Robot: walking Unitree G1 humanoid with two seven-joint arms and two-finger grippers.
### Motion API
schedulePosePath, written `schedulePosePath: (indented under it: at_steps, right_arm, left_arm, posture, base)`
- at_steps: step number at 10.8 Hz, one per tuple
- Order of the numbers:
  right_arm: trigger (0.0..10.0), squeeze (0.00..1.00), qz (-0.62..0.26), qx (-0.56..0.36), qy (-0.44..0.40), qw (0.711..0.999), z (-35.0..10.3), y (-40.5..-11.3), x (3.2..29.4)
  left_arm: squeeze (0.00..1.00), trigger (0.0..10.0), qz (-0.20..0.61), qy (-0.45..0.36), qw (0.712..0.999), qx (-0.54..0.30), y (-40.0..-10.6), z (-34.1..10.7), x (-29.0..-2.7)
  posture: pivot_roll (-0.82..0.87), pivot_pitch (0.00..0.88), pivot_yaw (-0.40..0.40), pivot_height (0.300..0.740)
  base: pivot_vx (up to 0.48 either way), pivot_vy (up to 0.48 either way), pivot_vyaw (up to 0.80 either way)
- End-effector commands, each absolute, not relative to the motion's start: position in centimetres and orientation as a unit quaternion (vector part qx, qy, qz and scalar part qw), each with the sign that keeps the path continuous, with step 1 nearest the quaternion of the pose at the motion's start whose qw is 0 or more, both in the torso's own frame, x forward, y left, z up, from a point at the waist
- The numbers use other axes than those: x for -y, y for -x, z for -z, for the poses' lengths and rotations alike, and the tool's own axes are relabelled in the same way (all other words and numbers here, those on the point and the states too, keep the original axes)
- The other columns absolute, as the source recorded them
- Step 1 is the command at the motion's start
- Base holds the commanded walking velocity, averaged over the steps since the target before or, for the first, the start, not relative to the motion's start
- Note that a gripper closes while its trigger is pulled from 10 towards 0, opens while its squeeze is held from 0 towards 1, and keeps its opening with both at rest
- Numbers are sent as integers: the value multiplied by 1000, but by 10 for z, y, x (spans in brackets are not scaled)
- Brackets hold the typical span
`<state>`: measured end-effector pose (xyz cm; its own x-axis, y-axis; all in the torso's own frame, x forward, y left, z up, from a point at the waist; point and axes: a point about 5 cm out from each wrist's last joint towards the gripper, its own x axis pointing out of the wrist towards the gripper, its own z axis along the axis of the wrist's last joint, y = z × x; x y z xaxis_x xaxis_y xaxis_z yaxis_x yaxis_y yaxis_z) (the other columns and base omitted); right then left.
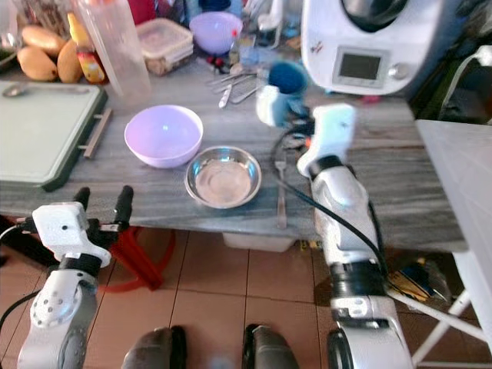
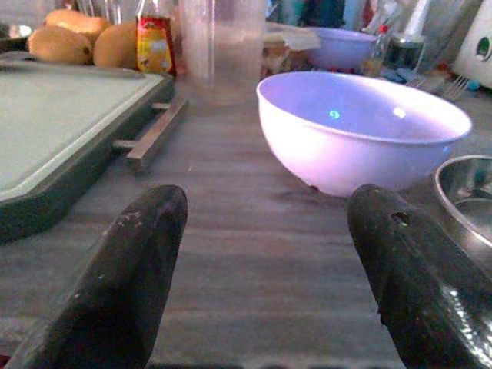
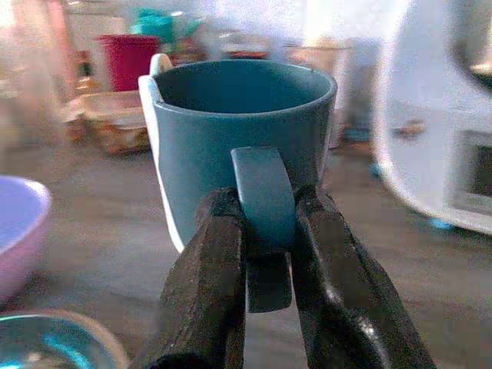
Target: Setting the table
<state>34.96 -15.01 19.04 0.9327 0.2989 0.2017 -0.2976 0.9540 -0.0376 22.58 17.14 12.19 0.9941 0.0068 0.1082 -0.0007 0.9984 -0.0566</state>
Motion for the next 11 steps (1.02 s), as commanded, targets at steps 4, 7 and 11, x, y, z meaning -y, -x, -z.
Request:
schedulePosePath:
  at_steps: [4, 7, 11]
  right_arm:
    - [10000, 0, -194, 92, 2, 977, -186, -357, 142]
    - [10000, 0, -224, 75, 1, 972, -174, -356, 135]
    - [10000, 1000, -233, 64, 21, 970, -157, -347, 136]
  left_arm:
    - [0, 10000, -6, 22, 998, 52, -222, -128, -176]
    - [0, 10000, -5, 16, 999, 50, -220, -130, -178]
    - [0, 10000, -8, 15, 999, 49, -220, -131, -179]
  posture:
    - [99, 231, -16, 740]
    - [110, 234, -10, 740]
    - [106, 237, -11, 740]
  base:
    - [0, 0, 0]
    - [0, 0, 0]
    - [0, 0, 0]
